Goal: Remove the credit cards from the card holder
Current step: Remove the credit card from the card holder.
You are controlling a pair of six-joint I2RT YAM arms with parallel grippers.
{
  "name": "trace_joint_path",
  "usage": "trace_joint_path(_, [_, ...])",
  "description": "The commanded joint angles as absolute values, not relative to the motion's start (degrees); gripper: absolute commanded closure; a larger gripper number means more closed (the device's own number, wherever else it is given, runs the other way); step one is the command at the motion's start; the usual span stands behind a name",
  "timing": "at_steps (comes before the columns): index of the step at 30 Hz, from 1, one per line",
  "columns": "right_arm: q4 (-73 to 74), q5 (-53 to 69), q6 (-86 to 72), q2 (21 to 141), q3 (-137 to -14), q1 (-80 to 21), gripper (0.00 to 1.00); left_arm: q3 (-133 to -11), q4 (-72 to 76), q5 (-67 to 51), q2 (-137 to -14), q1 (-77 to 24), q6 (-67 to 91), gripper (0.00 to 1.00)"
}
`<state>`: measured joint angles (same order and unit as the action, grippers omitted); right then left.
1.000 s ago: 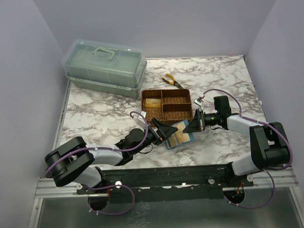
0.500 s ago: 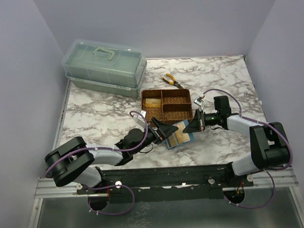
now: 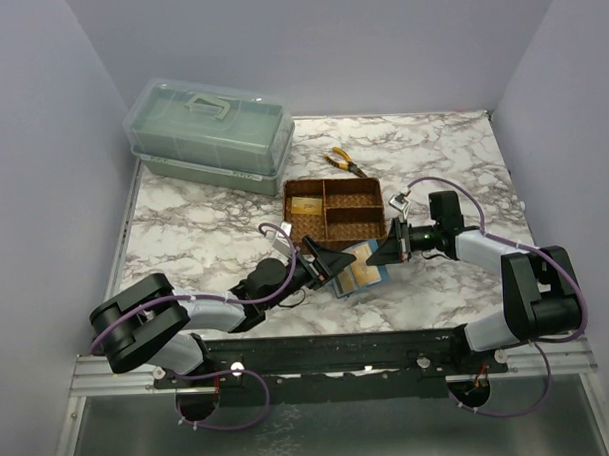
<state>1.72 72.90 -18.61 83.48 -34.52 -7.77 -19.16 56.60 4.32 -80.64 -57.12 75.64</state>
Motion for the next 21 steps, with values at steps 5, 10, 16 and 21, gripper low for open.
trace_joint_path(5, [0.6,76.0,-19.0,82.4,-34.1,-7.3,1.00,-19.7,58.9,2.4,-81.0,-57.4,75.1,0.03])
trace_joint_path(10, [0.5,75.9,-19.5,81.8,-33.7,-7.2,1.00,-20.5,59.2,1.2,-80.4,-57.5,74.1,0.03])
trace_joint_path(16, [-1.5,76.2,-20.6,81.5,-33.4,-6.9,1.00,-21.2,59.3,0.3,-79.6,-57.4,72.3,0.03])
trace_joint_path(21, [-2.1,76.5,-21.0,81.6,-33.2,-6.8,1.00,-20.8,59.5,1.0,-79.8,-57.4,72.1,0.03])
